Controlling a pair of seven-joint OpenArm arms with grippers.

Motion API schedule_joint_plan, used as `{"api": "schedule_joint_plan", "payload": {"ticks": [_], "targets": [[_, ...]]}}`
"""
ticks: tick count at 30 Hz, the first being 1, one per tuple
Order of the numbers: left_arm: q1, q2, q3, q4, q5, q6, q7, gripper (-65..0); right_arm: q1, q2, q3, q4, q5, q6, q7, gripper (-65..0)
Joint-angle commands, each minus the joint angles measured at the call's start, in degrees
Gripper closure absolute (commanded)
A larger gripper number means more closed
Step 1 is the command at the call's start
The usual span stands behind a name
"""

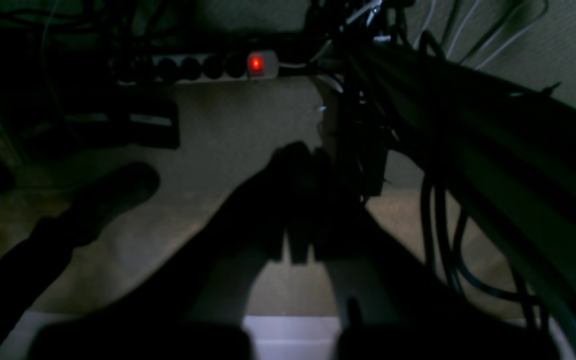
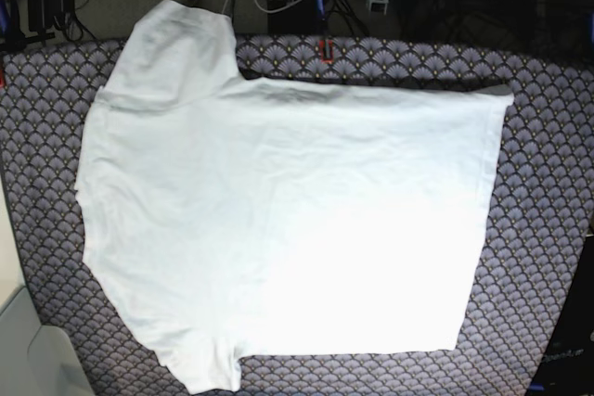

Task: Fold the T-shirt properly

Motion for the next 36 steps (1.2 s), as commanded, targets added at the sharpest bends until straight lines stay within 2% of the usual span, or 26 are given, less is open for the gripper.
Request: {"api": "schedule_joint_plan", "payload": {"ticks": [1, 9, 13, 25, 33, 36], "targets": [[0.0, -0.03, -0.05, 0.21, -0.08, 0.08, -0.38, -0.1, -0.28, -0.06, -0.12, 0.23, 0.23, 0.34, 0.47, -1.0], [0.52, -0.03, -0.05, 0.21, -0.08, 0.08, -0.38, -0.1, -0.45, -0.06, -0.12, 0.32, 0.23, 0.34, 0.47, -1.0], [2.98, -0.03, -0.05, 4.35, -0.08, 0.08, -0.47, -0.1, -0.89, -0.06, -0.12, 1.47, 0.23, 0.34, 0.47, -1.0], [14.94, -1.26, -0.05, 21.31, -0.08, 0.08, 0.06, -0.1, -16.89, -0.06, -0.21, 25.03, 0.23, 0.34, -0.06, -1.0], [22.85, -2.31, -0.05, 32.57, -0.08, 0.08, 0.32, -0.1, -23.31, -0.06, -0.21, 33.64, 0.23, 0.34, -0.06, -1.0], [26.28, -2.67, -0.05, 40.39, -0.17, 0.08, 5.07, -0.1, -25.68, -0.06, -0.21, 37.25, 0.23, 0.34, -0.06, -1.0]]}}
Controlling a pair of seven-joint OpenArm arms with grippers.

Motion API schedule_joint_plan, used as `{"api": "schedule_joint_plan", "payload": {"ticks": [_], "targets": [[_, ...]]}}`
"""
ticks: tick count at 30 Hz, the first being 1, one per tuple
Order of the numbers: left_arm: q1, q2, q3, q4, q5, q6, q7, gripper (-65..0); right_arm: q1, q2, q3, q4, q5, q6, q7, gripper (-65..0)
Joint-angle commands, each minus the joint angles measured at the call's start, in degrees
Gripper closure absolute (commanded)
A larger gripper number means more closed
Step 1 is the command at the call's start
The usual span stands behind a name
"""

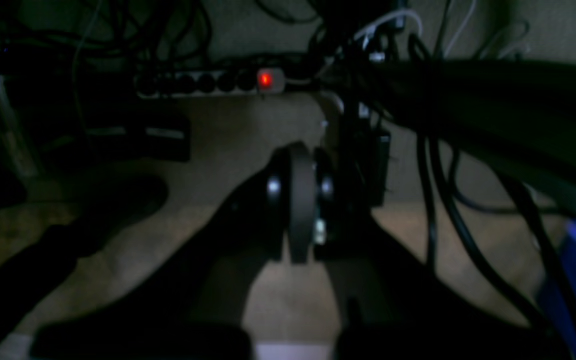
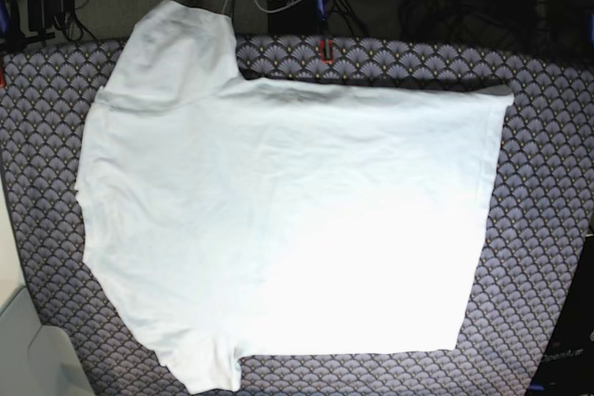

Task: Fold the T-shirt properly
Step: 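Lower both grippers toward the shoulder corners of the white T-shirt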

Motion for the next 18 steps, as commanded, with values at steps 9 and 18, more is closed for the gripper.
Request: {"api": "schedule_joint_plan", "payload": {"ticks": [9, 18], "targets": [[13.15, -7.52, -0.03, 34.3, -15.02, 0.12, 8.77, -0.1, -17.01, 0.05, 0.01, 31.84, 0.23, 0.27, -0.17, -1.0], [18.34, -11.12, -2.93, 51.18, -16.87, 4.34, 10.53, -0.1, -23.16, 3.57, 0.36, 58.66, 0.23, 0.27, -15.03, -1.0]]}}
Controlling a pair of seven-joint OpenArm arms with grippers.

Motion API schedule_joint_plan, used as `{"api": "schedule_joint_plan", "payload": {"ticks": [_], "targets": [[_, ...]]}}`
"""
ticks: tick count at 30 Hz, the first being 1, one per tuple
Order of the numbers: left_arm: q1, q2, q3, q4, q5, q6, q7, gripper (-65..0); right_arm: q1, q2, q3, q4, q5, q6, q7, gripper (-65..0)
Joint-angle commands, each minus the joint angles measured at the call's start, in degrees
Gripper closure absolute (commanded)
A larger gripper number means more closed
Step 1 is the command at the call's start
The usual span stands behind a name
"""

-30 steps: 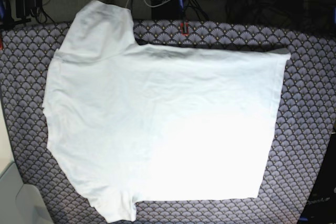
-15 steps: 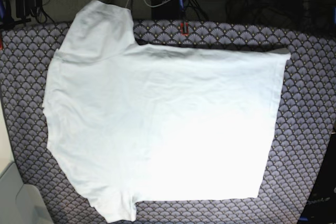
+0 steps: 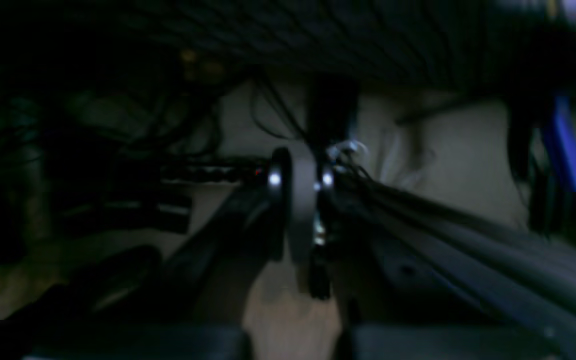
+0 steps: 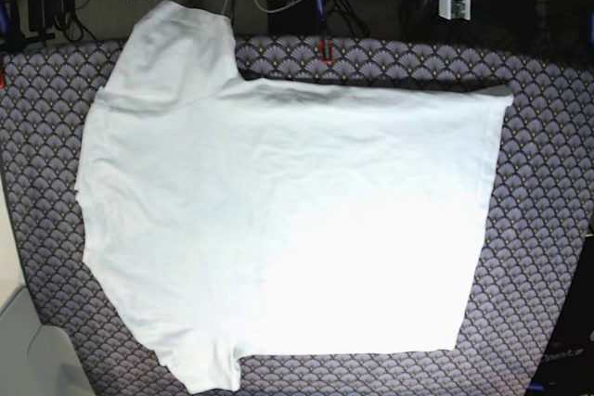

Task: Fold the T-shirt properly
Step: 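Lower both grippers toward the shoulder corners of the white T-shirt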

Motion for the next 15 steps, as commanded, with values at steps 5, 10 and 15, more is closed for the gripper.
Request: {"api": "schedule_joint_plan", "payload": {"ticks": [5, 10, 15], "targets": [[2.19, -0.34, -3.52, 7.7, -0.02, 1.0, -1.34, -0.1, -1.22, 2.02, -0.17, 4.56, -0.1, -0.03, -1.01, -1.1], [1.67, -0.26, -7.92, 9.46, -0.19, 0.91, -1.34, -0.1, 1.86, 2.73, 0.01, 4.82, -0.1, -0.03, -1.19, -2.9], [0.61, -0.26, -9.85, 9.46, -0.19, 0.83, -1.25, -9.9, 6.25, 3.08, 0.45, 4.74, -0.1, -0.03, -1.45, -12.5]]}}
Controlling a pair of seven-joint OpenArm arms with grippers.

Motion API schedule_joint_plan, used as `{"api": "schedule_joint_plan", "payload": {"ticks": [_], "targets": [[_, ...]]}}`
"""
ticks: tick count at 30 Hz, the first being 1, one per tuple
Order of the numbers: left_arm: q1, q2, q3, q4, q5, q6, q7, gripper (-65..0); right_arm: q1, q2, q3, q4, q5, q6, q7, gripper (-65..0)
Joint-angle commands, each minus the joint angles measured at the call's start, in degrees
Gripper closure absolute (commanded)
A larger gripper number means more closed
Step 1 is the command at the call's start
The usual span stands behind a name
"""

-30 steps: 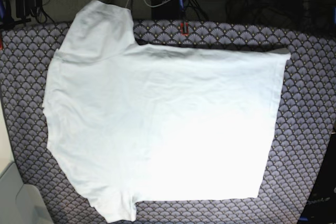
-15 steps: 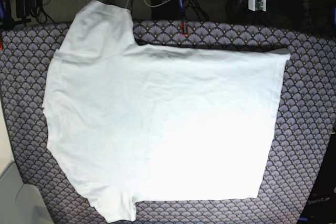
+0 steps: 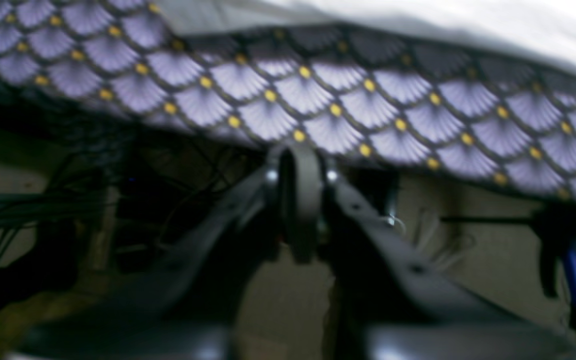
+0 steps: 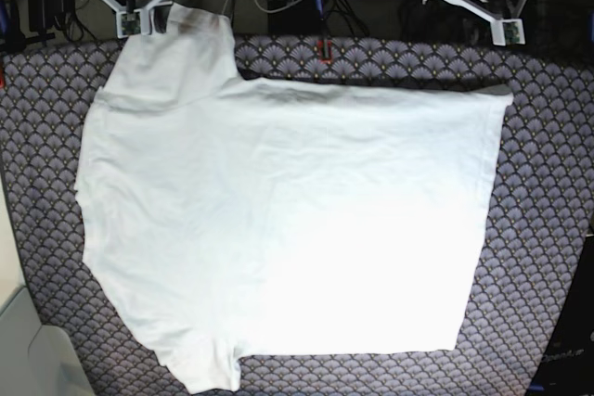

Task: Fold the T-shirt properly
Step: 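Lower both grippers toward the shoulder corners of the white T-shirt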

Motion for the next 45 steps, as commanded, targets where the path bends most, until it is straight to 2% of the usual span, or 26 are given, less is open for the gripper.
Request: {"api": "schedule_joint_plan", "payload": {"ticks": [1, 3, 5, 10, 17, 21, 25, 29, 36, 39, 42, 45], "targets": [[0.28, -0.26, -0.17, 1.02, 0.05, -0.31, -1.27, -13.6, 0.25, 0.61, 0.45, 1.0, 0.03, -0.03, 0.56, -14.3], [0.11, -0.26, -0.08, 1.02, 0.05, -0.31, -1.36, -19.7, 2.18, 1.49, 0.63, 1.09, 0.03, -0.03, -1.38, -17.2], [-0.51, -0.26, -0.08, 1.11, 0.05, -0.31, -1.53, -22.3, 4.03, 1.84, 0.63, 1.09, 0.03, -0.03, -3.66, -18.4], [-0.95, -0.26, 0.01, 1.11, -0.04, -0.4, -1.62, -22.4, 7.37, 2.46, 3.09, 1.0, 0.03, 0.06, -7.44, -20.2], [-2.0, -0.61, -0.17, 1.11, -0.04, -0.4, -1.36, -22.4, 9.48, 2.54, 8.1, 0.82, 0.03, 0.14, -8.06, -22.9], [-3.41, -0.61, -0.17, 1.11, 0.22, -0.4, -1.27, -22.5, 9.48, 2.54, 8.1, 0.29, 0.03, 0.41, -8.06, -24.2], [-3.85, -0.61, -0.17, 1.11, 0.31, -0.4, -1.27, -22.5, 9.39, 1.14, 8.36, -0.23, 0.03, 5.6, -8.15, -24.2], [-4.99, -0.61, -0.17, 1.11, 0.31, -0.4, -1.18, -22.5, 9.65, -0.53, 10.47, -0.5, 0.03, 8.41, -8.15, -24.4], [-5.08, -0.7, -0.17, 1.11, 0.31, -0.4, -1.18, -22.5, 10.97, -0.53, 13.02, -0.58, 0.56, 9.2, -8.23, -24.8], [-5.08, -0.7, -0.17, 1.11, 0.31, -0.4, -1.18, -22.5, 11.85, -0.36, 16.36, -0.58, 7.33, 15.97, -10.43, -24.8], [-5.08, -0.7, -0.17, 1.11, 0.31, -0.13, -1.18, -22.5, 13.87, -0.62, 22.25, -0.85, 13.66, 20.63, -14.04, -24.8], [-4.82, -0.7, -1.22, 1.11, 0.31, -0.31, -1.18, -22.5, 14.75, -0.53, 25.42, -0.85, 16.21, 25.02, -16.59, -24.8]]}}
